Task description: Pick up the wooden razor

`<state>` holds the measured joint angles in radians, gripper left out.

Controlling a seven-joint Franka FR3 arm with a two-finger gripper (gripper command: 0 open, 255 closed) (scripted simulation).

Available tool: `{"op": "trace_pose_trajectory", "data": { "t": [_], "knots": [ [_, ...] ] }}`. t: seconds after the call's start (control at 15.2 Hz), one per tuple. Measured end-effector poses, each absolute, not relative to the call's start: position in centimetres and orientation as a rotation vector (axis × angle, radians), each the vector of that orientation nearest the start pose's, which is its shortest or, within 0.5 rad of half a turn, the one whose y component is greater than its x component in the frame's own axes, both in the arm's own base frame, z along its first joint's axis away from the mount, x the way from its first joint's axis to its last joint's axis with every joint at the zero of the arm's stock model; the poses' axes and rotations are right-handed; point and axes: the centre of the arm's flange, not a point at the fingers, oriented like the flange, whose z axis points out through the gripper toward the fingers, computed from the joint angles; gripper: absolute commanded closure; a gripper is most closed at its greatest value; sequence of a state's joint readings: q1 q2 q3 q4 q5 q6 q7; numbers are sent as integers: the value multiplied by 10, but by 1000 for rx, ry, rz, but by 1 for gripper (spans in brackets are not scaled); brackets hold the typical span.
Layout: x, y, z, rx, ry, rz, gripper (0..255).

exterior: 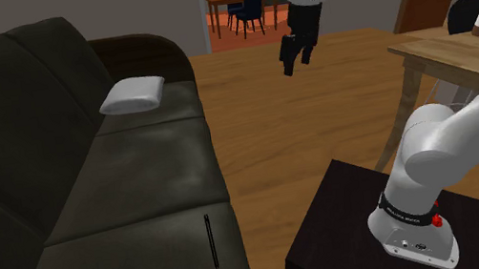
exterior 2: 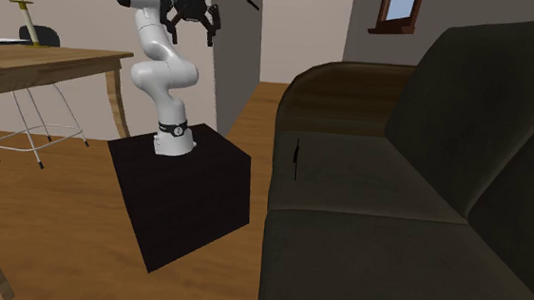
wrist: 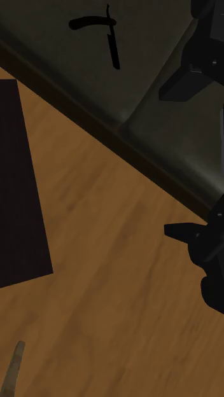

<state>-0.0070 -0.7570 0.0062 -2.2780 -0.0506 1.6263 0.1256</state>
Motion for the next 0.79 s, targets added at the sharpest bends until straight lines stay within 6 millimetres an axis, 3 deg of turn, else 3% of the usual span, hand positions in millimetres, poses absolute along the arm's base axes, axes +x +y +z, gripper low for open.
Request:
{"op": "trace_pose_trajectory", "data": {
  "t": [0.13,0.33,0.79],
  "knots": [
    [321,0,620,-3177,213,-172,0],
    [328,24,599,-3169,266,-169,0],
    [343,87,534,-3141,419,-160,0]
  ]
}}
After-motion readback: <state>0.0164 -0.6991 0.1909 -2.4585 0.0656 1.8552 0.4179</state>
